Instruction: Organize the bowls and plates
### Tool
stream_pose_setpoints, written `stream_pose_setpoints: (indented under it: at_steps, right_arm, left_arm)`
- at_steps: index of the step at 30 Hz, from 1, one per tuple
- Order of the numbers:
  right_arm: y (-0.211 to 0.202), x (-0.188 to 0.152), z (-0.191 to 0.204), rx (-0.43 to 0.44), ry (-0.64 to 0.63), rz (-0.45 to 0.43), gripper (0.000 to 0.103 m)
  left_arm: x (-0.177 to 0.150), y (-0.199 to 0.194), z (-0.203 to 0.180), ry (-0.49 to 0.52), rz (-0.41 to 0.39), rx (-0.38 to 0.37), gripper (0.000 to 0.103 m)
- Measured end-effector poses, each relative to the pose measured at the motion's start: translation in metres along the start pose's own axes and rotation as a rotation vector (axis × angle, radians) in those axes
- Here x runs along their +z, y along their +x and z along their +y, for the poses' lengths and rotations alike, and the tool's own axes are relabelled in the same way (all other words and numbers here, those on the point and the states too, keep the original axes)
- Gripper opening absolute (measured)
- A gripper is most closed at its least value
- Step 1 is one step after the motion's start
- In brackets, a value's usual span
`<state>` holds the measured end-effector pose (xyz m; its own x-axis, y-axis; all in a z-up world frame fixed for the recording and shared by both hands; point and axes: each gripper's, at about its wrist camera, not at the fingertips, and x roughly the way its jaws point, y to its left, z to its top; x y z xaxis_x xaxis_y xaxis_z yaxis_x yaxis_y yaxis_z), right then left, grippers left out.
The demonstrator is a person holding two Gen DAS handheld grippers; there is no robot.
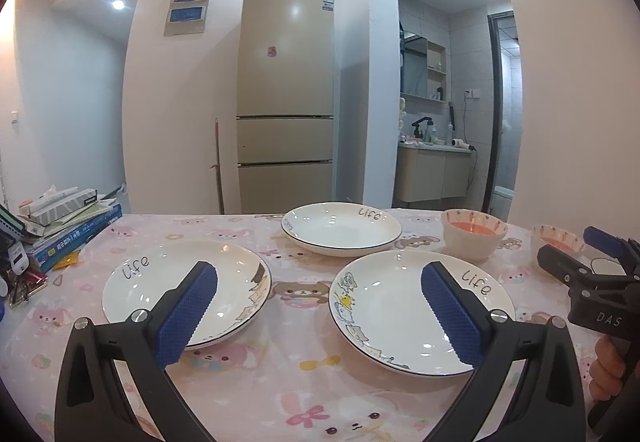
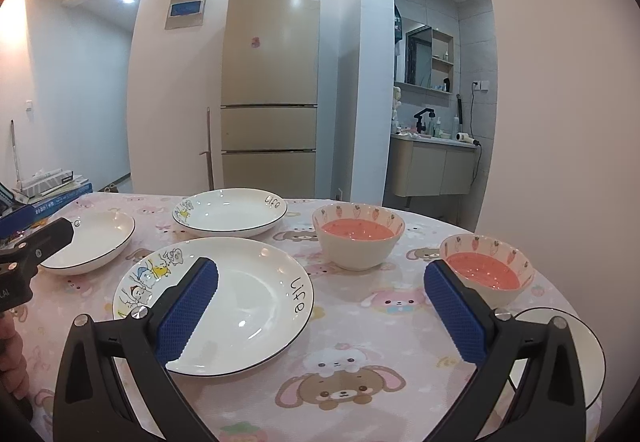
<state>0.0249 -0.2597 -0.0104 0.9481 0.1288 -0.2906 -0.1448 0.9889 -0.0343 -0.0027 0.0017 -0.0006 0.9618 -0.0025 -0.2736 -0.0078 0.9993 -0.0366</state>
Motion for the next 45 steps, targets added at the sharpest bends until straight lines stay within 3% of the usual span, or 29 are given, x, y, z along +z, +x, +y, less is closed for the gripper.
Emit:
stream_pose_setpoints:
  at_steps: [12,18,23,32,35,38,42,45]
  right_arm:
    - [-0.002,0.000,-0.001,0.010,0.004,0.002,0.103]
    - [-0.006,0.019,-0.010,0.036,0.062,0.037,0.103]
    - [-0.020,0.050,-0.017,0.078,0.056,0.004,0.103]
    - [-0.030,0.098,-0.013,0.145,0.053,-0.076,0.103]
    - [-0.017,0.104,-0.005,0.148,0.069,-0.048,0.103]
    - [0.002,0.109,0.009,0.206,0.056,-0.020,0.103]
    - [0.023,0.114,0.032,0.264,0.036,0.009,0.103]
    - [0.035,0.119,0.056,0.295,0.005,0.021,0.103]
  left_arm:
    - [0.006,-0.010,-0.005,0.031,-0.039,0.022,0.103]
    - [0.034,-0.047,-0.019,0.109,-0.139,0.055,0.103]
    - [0.055,-0.072,-0.025,0.122,-0.220,0.054,0.103]
    - [0.087,-0.062,-0.011,0.106,-0.181,0.025,0.103]
    - [0.090,-0.055,0.006,0.079,-0.144,0.054,0.103]
    - [0.087,-0.051,0.028,0.042,-0.114,0.082,0.103]
    - [0.089,-0.047,0.048,0.052,-0.127,0.146,0.103]
    - [0.097,-0.037,0.072,0.015,-0.095,0.129,0.103]
